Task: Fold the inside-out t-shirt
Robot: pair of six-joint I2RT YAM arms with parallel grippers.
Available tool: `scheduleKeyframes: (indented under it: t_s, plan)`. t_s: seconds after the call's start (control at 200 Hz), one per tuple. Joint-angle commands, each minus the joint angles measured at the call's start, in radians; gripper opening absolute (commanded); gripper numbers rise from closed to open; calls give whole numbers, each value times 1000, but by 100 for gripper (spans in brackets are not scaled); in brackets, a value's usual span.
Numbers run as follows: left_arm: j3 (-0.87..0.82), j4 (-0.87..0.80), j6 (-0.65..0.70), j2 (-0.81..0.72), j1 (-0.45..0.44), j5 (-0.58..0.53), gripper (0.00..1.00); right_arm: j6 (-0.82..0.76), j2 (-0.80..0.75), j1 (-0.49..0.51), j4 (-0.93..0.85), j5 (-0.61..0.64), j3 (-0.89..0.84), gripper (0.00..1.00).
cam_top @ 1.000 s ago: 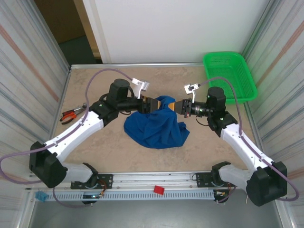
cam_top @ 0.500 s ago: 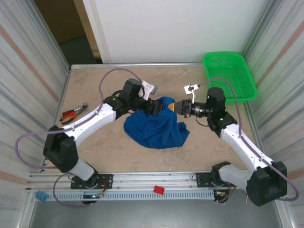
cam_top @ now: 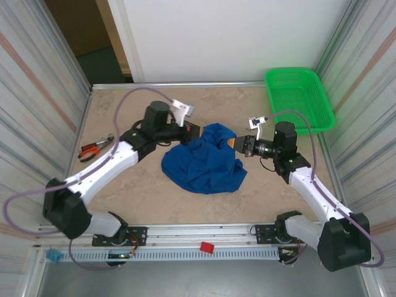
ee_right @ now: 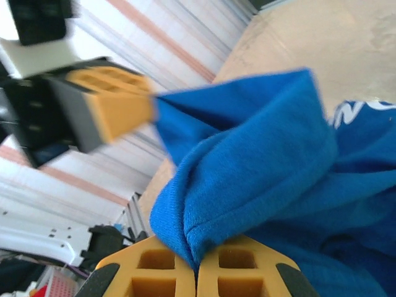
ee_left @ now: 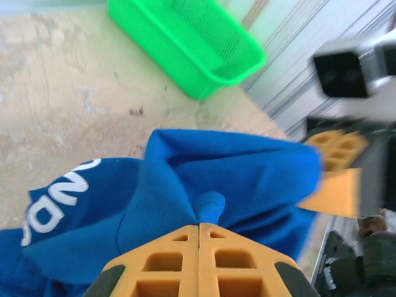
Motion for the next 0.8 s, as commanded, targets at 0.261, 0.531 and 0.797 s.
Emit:
scheduleKeyframes:
  t_s: [0.261, 0.531, 0.797]
  plan:
    - [-62, 162, -92, -74, 25, 77, 0, 4, 18, -3, -1, 22, 1, 13]
    - [-54, 444, -239, -34, 28, 338, 0, -135, -94, 18, -336, 330, 111, 63]
    - [-29, 499, -294, -20, 21, 407, 0, -281, -6, 132, -428, 384, 279, 65]
